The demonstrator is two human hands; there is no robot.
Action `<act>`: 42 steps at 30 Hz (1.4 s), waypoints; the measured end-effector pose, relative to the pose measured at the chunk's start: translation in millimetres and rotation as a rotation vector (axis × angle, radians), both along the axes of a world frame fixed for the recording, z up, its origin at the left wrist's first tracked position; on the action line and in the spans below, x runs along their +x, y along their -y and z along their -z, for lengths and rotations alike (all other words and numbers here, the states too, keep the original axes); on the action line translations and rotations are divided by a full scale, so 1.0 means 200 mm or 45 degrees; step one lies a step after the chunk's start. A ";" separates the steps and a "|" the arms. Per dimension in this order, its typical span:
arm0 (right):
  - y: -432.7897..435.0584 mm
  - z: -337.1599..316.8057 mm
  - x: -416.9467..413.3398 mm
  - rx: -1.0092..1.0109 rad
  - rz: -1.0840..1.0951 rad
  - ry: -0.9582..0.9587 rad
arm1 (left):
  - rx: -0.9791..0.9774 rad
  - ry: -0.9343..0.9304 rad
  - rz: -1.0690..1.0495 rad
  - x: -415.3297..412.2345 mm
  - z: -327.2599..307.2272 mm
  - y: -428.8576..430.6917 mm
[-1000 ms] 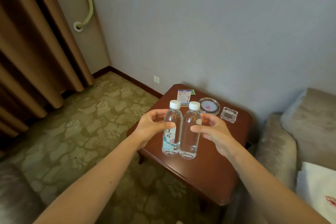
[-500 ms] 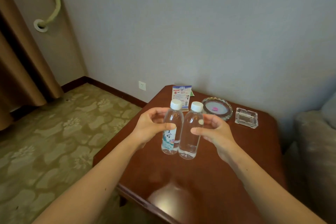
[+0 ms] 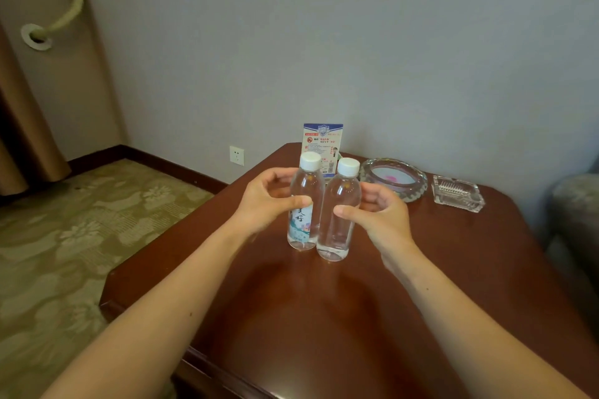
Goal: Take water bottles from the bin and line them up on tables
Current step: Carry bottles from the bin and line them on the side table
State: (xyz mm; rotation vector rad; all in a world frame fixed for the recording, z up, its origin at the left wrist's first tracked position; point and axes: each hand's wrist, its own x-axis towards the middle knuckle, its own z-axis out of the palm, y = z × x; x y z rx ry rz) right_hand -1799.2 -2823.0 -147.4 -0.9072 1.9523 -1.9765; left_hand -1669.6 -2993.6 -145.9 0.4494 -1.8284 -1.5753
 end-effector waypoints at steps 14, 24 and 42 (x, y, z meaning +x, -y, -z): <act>-0.04 0.20 0.05 0.138 -0.068 -0.178 | -0.277 0.037 0.070 -0.03 0.22 -0.07; 0.00 0.32 0.13 0.088 0.042 -0.060 | -0.334 0.141 -0.095 -0.05 0.39 -0.09; 0.06 0.38 0.15 0.233 0.249 -0.181 | -0.407 0.188 -0.205 -0.02 0.41 -0.10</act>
